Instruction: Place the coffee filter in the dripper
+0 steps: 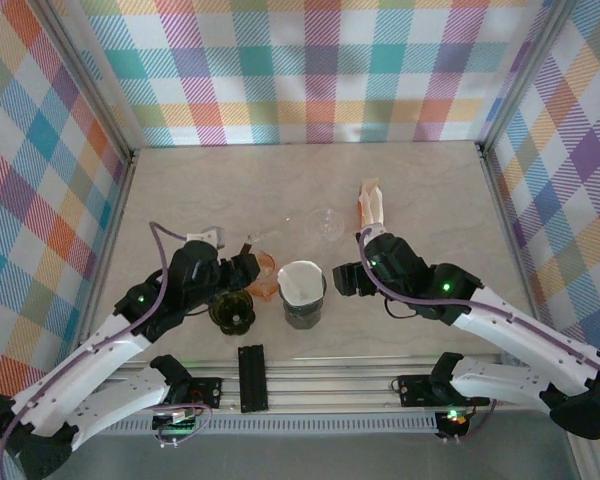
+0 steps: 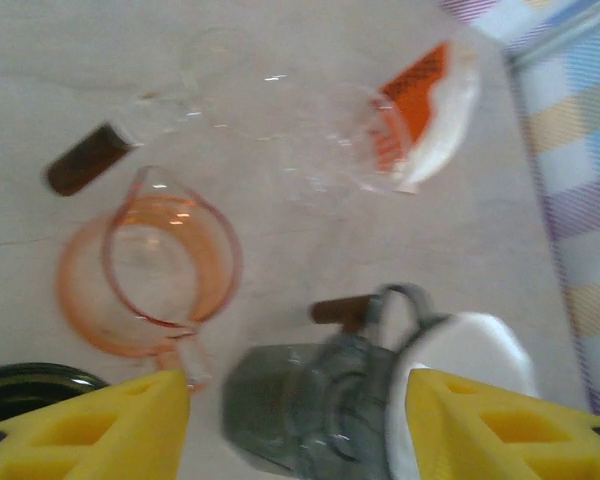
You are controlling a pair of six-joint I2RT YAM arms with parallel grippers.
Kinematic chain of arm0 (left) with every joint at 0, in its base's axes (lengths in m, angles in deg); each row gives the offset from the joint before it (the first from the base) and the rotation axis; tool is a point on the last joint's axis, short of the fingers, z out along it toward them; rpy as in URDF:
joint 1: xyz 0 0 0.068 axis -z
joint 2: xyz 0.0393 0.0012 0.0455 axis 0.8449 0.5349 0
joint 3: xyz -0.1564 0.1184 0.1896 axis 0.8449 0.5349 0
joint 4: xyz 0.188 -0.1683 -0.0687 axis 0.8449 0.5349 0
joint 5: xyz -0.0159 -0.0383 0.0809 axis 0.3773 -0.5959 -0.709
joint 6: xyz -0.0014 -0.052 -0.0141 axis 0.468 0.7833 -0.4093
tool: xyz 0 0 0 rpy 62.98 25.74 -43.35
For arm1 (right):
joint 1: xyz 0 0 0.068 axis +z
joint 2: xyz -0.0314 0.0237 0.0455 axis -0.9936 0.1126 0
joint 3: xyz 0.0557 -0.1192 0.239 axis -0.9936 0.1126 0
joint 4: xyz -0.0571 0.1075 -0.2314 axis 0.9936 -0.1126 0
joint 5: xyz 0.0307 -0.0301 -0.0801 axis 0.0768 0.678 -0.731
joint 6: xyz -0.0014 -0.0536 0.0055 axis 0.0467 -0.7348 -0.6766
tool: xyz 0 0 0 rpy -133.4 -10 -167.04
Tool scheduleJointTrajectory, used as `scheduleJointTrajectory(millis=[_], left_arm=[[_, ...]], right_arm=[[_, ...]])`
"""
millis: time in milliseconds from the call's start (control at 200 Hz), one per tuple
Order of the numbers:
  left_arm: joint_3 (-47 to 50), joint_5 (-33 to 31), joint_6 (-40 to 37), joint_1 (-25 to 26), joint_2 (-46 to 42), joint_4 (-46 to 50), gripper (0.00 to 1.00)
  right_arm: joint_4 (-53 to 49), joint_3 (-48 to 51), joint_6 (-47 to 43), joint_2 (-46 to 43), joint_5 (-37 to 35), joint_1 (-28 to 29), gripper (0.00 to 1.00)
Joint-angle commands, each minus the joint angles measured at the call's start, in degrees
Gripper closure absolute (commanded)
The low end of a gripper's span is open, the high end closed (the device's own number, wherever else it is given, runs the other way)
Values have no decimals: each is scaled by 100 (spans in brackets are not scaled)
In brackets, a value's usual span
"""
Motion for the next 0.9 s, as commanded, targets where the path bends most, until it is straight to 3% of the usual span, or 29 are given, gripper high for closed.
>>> scheduleJointTrajectory(millis=[0, 50, 165, 410, 895], left_arm=[[-49, 579, -493, -508, 480, 163, 42], [-65, 708, -637, -655, 747, 44, 43], [-162, 588, -811, -900, 1414, -35, 57], [-425, 275, -916, -1036, 2455, -248, 59], [-670, -267, -1105, -1040, 3278, -55, 72]], right_arm=[[1, 239, 219, -206, -152, -10, 18], [-11, 334, 252, -281, -159, -10, 18], [-7, 501, 323, -437, -127, -11, 18], [-108, 748, 394, -755, -139, -12, 18], [-11, 1216, 539, -1018, -81, -10, 17]])
